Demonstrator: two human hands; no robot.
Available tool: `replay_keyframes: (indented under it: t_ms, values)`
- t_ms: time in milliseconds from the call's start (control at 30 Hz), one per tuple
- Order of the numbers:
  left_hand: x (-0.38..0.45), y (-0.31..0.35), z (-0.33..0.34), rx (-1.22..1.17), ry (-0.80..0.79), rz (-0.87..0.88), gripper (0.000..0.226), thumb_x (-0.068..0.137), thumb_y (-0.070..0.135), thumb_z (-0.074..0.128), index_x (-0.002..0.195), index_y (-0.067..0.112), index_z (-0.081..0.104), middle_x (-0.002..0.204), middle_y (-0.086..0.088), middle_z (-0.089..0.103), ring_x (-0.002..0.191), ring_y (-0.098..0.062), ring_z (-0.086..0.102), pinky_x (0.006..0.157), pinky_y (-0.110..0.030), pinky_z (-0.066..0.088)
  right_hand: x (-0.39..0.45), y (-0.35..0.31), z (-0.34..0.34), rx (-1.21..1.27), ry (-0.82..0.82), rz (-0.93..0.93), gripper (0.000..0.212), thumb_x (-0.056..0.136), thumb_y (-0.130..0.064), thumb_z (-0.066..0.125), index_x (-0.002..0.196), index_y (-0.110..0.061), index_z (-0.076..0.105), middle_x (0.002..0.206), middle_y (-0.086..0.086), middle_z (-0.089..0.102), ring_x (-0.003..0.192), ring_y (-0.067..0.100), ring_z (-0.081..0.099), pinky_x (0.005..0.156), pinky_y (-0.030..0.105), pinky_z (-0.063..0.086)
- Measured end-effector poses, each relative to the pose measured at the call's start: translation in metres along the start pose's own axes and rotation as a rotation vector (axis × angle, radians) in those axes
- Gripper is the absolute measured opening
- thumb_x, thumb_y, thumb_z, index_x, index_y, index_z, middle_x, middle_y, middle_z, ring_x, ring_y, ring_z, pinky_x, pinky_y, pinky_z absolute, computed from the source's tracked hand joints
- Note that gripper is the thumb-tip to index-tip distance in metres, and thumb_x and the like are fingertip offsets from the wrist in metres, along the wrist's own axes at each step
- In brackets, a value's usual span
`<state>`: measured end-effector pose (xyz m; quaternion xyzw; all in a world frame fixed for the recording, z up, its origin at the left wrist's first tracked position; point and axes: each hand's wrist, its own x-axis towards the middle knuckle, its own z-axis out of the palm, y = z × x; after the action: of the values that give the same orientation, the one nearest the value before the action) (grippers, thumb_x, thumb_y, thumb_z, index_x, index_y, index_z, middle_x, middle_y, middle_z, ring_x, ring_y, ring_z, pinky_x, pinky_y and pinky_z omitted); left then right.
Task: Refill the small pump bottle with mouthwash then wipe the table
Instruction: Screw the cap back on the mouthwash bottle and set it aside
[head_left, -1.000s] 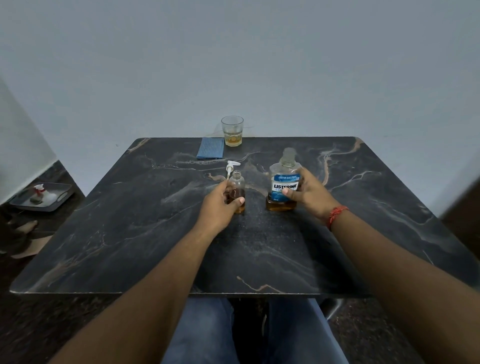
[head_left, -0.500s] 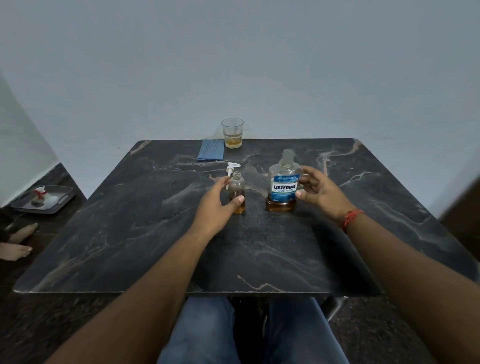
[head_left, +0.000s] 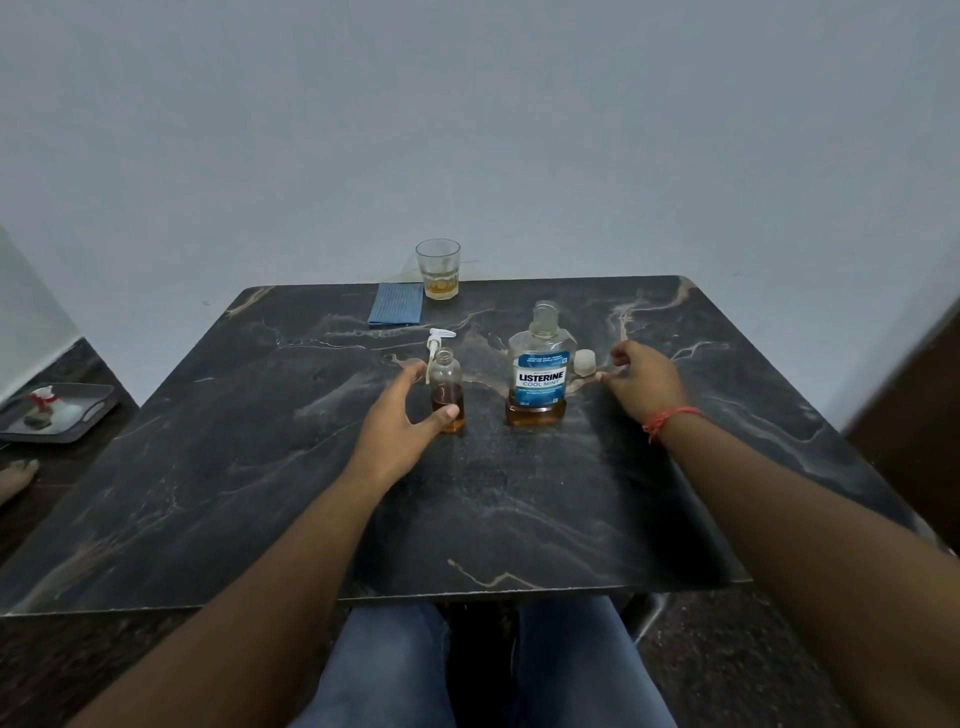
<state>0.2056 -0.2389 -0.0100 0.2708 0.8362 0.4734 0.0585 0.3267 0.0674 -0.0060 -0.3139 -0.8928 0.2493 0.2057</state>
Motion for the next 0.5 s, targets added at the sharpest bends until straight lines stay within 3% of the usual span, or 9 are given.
replay_keyframes:
  t_ms: [300,500]
  values:
    - [0.007,-0.003,0.001,0.007,-0.025,0.010,0.076,0.086,0.039,0.076,0.151,0.031,0.038,0.156,0.004,0.044,0.144,-0.018,0.037,0.115,-0.040,0.032,0.018,-0.019,0.009,-0.088,-0.091,-0.055,0.051,0.086,-0.026,0.073,0.134,-0.015,0.056,0.128,0.009,0.063,0.116,0.028,0.059,0.098,0.037,0.046]
    - [0.007,0.000,0.001,0.006,-0.026,0.010,0.077,0.086,0.037,0.077,0.152,0.029,0.038,0.154,0.004,0.045,0.144,-0.016,0.037,0.114,-0.035,0.030,0.021,-0.026,0.013,-0.083,-0.122,-0.077,0.024,0.092,-0.016,0.057,0.113,-0.016,0.068,0.107,0.009,0.070,0.095,0.025,0.062,0.082,0.033,0.047]
